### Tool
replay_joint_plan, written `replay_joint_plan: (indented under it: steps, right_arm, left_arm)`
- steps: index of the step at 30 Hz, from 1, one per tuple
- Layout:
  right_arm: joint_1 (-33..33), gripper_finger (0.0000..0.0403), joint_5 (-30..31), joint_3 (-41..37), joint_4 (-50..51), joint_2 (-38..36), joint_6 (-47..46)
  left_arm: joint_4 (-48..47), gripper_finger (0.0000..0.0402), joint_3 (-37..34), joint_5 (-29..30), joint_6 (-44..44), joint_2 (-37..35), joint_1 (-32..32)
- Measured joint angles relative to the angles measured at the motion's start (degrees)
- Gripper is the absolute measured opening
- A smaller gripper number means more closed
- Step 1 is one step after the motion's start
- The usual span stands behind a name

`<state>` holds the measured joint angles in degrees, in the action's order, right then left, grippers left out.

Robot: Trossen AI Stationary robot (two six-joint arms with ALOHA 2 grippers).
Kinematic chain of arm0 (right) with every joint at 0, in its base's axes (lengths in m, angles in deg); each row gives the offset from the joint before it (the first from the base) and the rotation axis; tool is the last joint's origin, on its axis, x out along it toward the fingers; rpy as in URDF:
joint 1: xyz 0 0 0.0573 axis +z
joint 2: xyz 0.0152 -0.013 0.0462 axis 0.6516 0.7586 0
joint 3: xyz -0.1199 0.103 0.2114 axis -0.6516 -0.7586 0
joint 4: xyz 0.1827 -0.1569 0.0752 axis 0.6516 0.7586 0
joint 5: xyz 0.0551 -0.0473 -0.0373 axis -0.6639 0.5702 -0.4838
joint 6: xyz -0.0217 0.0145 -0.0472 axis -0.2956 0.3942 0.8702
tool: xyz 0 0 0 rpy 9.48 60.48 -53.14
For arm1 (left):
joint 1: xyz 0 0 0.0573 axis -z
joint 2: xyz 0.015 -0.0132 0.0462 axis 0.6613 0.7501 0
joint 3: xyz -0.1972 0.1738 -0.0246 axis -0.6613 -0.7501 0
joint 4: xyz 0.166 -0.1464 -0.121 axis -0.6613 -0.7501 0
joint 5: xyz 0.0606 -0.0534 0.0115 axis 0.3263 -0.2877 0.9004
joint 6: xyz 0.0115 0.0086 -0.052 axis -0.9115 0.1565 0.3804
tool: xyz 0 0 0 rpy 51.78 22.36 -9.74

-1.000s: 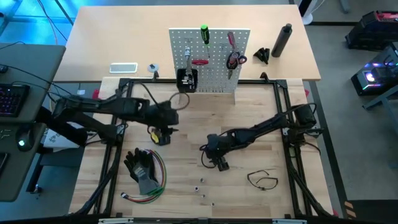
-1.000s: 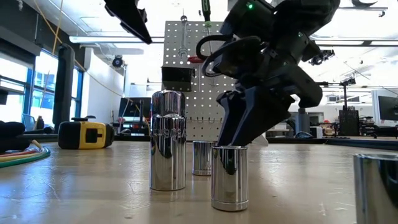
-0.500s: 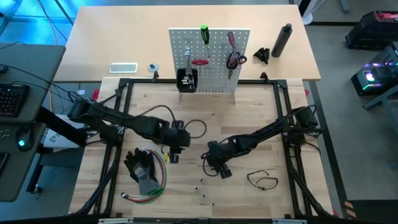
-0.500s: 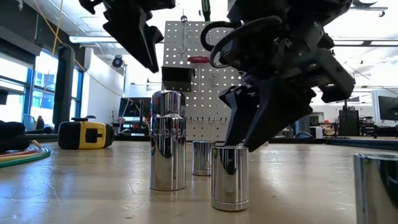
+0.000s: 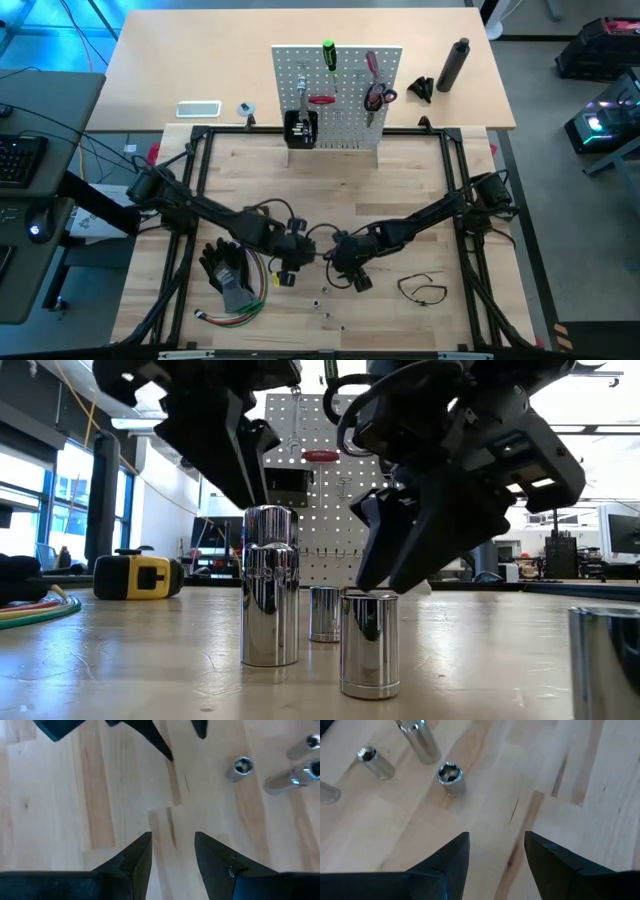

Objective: Hang tools onto peg board
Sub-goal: Put the silver socket into the black bin on the white peg board

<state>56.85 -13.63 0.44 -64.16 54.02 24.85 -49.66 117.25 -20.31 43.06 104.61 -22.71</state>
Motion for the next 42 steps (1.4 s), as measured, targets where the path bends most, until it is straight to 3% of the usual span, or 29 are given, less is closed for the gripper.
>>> replay_joint_plan:
  steps: [7, 18, 42]
  right_arm:
    - [0.6, 0.0186, -0.7, 0.0, -3.0, 0.0, 0.0]
    - [2.1, 0.0186, -2.0, 0.0, -6.4, 0.0, 0.0]
    - [2.6, 0.0186, -5.2, 0.0, -14.2, 0.4, 0.7]
  left_arm:
    - [10.2, 0.0142, -6.4, 4.0, 2.5, -0.1, 2.0]
    - [30.6, 0.0142, -16.6, 1.9, 8.4, -0.6, 4.0]
    - [47.2, 0.0142, -24.6, 2.1, 12.0, -0.6, 8.9]
